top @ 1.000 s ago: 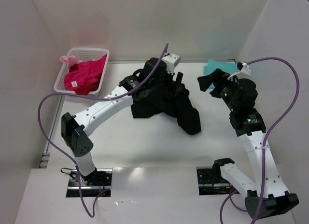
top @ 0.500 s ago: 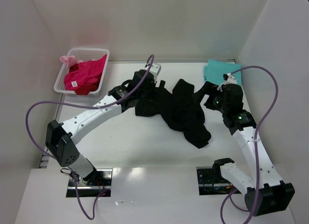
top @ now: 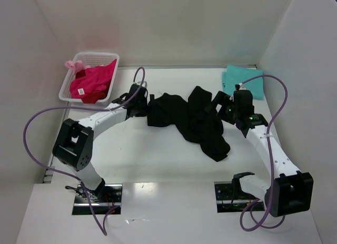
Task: Fold and stack the t-shirts
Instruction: Flatten out the tshirt
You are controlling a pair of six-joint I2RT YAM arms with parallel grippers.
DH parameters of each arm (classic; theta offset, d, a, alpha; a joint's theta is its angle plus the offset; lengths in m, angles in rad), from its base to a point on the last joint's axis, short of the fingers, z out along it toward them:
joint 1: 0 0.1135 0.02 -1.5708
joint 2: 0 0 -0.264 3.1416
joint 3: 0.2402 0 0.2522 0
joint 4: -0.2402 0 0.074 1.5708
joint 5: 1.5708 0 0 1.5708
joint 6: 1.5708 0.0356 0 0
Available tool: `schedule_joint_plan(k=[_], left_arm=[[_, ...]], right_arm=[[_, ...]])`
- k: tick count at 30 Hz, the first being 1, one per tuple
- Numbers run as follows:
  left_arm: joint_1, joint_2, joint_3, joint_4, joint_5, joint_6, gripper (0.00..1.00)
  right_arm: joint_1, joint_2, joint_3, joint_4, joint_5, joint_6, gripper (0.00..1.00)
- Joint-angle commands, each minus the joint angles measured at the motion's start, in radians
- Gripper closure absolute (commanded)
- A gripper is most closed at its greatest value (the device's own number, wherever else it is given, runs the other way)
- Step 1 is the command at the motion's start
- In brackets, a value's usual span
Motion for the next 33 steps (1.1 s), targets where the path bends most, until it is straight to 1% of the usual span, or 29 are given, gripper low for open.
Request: schedule_joint_plan(k=[1, 3, 5, 6, 10, 11, 13, 15, 17, 18, 19, 21, 23, 26, 27, 28, 29, 30, 31, 32, 33], left_arm=[[0.052, 0.058, -0.011, 0.166, 0.199, -0.022, 0.08], [0.063, 0.111, 0.014, 0.166, 0.236, -0.022, 0.1], [0.073, 0.155, 0.023, 0.166, 0.272, -0.011, 0.15], [0.082, 0.165, 0.023, 0.166, 0.286, -0.011, 0.17], [0.082, 0.175, 0.023, 0.166, 0.297, -0.011, 0.18], [0.082, 0.175, 0.023, 0.157, 0.282, -0.011, 0.18], [0.082, 0.185, -0.001, 0.157, 0.282, -0.011, 0.18], [0.082, 0.194, -0.017, 0.169, 0.282, -0.011, 0.23], [0.082, 0.204, -0.017, 0.178, 0.311, -0.022, 0.29], [0.082, 0.205, -0.017, 0.179, 0.311, -0.032, 0.37], [0.082, 0.217, -0.017, 0.179, 0.311, -0.032, 0.4], [0.082, 0.226, -0.017, 0.179, 0.32, -0.032, 0.41], [0.082, 0.235, -0.017, 0.166, 0.302, -0.043, 0.41], [0.082, 0.235, -0.017, 0.157, 0.302, -0.043, 0.46], [0.082, 0.244, -0.017, 0.157, 0.302, -0.043, 0.52], [0.082, 0.244, -0.017, 0.157, 0.302, -0.052, 0.53], [0.082, 0.244, -0.017, 0.157, 0.311, -0.052, 0.62], [0.082, 0.235, -0.017, 0.157, 0.311, -0.052, 0.79], [0.082, 0.22, -0.017, 0.157, 0.311, -0.052, 0.89], [0.082, 0.208, -0.008, 0.143, 0.302, -0.063, 0.98], [0.082, 0.179, -0.007, 0.125, 0.302, -0.063, 1.0]], right_arm=[[-0.007, -0.009, 0.011, 0.069, 0.021, 0.026, 0.0], [-0.007, -0.009, 0.002, 0.079, 0.021, 0.027, 0.0], [-0.007, 0.0, 0.002, 0.079, 0.021, 0.027, 0.0], [-0.007, 0.0, -0.007, 0.079, 0.021, 0.027, 0.0], [-0.007, 0.0, -0.016, 0.079, 0.03, 0.036, 0.0], [-0.007, 0.0, -0.016, 0.079, 0.03, 0.036, 0.0], [-0.007, 0.011, -0.016, 0.079, 0.03, 0.036, 0.0], [-0.007, 0.022, -0.016, 0.088, 0.03, 0.036, 0.0], [-0.007, 0.031, -0.016, 0.097, 0.03, 0.027, 0.0], [-0.007, 0.045, -0.016, 0.097, 0.03, 0.027, 0.0], [-0.007, 0.058, -0.016, 0.097, 0.03, 0.027, 0.0], [-0.007, 0.072, -0.016, 0.097, 0.03, 0.027, 0.0], [-0.007, 0.083, -0.026, 0.122, 0.067, 0.039, 0.0], [-0.007, 0.104, -0.035, 0.152, 0.079, 0.048, 0.0], [-0.007, 0.121, -0.026, 0.152, 0.079, 0.048, 0.0], [-0.007, 0.131, -0.026, 0.152, 0.079, 0.048, 0.0], [-0.007, 0.131, -0.026, 0.152, 0.069, 0.048, 0.0], [-0.007, 0.146, -0.026, 0.152, 0.069, 0.048, 0.0], [-0.007, 0.155, -0.026, 0.152, 0.069, 0.048, 0.0], [-0.007, 0.155, -0.016, 0.152, 0.059, 0.048, 0.0], [-0.007, 0.155, -0.016, 0.152, 0.059, 0.048, 0.0]])
